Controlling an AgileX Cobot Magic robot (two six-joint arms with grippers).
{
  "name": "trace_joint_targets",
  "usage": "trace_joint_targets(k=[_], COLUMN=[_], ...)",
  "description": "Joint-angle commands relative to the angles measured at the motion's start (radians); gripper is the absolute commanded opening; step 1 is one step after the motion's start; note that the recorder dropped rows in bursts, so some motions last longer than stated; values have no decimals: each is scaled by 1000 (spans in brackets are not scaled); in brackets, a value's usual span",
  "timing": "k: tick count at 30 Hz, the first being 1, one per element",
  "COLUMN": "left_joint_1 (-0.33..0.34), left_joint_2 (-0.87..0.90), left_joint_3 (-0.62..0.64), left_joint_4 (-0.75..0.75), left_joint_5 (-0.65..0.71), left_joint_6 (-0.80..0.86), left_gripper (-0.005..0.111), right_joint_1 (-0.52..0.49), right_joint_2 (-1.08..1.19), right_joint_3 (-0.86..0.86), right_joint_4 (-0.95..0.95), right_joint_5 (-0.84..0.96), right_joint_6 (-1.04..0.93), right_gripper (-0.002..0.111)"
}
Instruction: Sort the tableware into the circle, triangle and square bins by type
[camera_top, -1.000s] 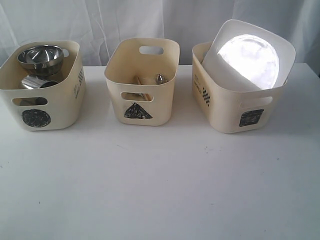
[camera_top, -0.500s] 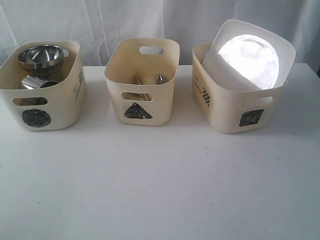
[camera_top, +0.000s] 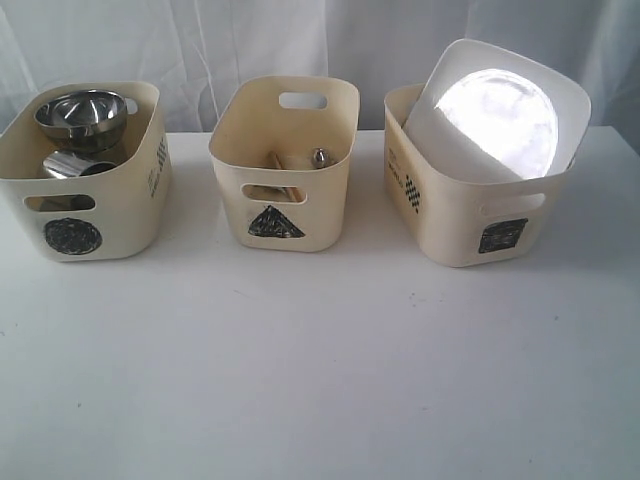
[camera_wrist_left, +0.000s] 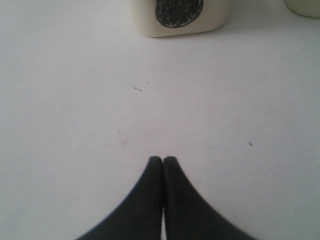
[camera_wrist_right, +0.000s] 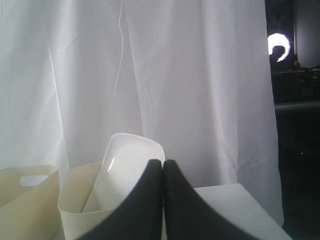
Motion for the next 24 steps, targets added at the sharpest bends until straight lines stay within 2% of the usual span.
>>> trace_joint_targets(k=[1, 7, 11, 15, 17, 24], left_joint_1=[-5, -5, -5, -5, -5, -5], left_joint_2=[-3, -3, -3, -3, -3, -3], left_joint_3=[7, 7, 7, 7, 7, 7], left_joint_4=[-4, 2, 2, 2, 2, 2], left_joint_5=[11, 12, 12, 12, 12, 14], left_joint_6=[-1, -1, -1, -1, -1, -1], left_gripper=[0, 0, 0, 0, 0, 0], right_joint_1=[-70, -99, -99, -99, -99, -85], right_joint_2=[-122, -122, -122, -122, -122, -122], right_joint_3=[15, 15, 15, 15, 15, 15], right_joint_4=[-130, -287, -304, -322, -364, -381], right_joint_5=[201, 677, 646, 535, 652, 643], right_joint_6=[54, 344, 326, 294, 326, 326], right_gripper=[0, 0, 0, 0, 0, 0])
